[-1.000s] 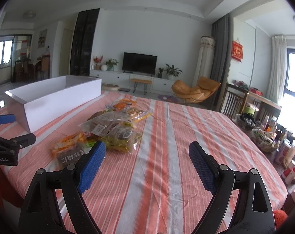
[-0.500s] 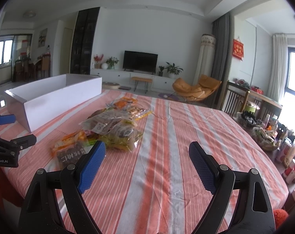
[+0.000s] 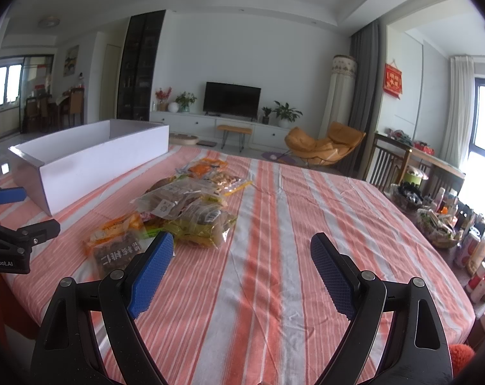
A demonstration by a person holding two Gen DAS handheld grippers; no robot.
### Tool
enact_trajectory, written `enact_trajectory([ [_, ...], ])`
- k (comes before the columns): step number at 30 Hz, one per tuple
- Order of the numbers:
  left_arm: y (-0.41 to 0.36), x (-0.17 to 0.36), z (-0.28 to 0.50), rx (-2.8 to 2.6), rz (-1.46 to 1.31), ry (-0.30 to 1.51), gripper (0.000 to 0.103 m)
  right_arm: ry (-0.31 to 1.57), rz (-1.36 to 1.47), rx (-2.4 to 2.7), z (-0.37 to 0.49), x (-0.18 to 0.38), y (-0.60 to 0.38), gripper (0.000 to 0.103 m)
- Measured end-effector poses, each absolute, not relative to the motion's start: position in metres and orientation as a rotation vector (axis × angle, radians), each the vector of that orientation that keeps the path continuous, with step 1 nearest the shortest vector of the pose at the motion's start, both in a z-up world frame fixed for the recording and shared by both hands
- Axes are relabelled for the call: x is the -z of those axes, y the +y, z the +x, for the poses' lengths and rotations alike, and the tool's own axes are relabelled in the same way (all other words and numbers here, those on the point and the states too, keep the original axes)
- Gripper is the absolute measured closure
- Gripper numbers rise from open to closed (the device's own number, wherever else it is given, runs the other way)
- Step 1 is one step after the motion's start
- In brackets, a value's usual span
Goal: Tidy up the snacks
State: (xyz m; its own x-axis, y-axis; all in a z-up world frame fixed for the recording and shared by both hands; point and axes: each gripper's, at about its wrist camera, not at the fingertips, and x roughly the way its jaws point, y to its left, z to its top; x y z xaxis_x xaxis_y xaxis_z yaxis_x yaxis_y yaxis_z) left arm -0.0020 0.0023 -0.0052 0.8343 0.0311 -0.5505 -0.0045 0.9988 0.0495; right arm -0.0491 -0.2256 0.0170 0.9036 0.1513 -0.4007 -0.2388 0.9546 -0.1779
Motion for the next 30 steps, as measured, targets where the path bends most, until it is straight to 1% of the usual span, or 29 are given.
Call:
enact_trajectory([
  [30, 0.0035, 0.0062, -0.0015, -0.020, 0.046, 0.584, 0.000, 0.403, -0.228, -0.205, -0.0483, -0.0151, -0.2253, 0.013],
])
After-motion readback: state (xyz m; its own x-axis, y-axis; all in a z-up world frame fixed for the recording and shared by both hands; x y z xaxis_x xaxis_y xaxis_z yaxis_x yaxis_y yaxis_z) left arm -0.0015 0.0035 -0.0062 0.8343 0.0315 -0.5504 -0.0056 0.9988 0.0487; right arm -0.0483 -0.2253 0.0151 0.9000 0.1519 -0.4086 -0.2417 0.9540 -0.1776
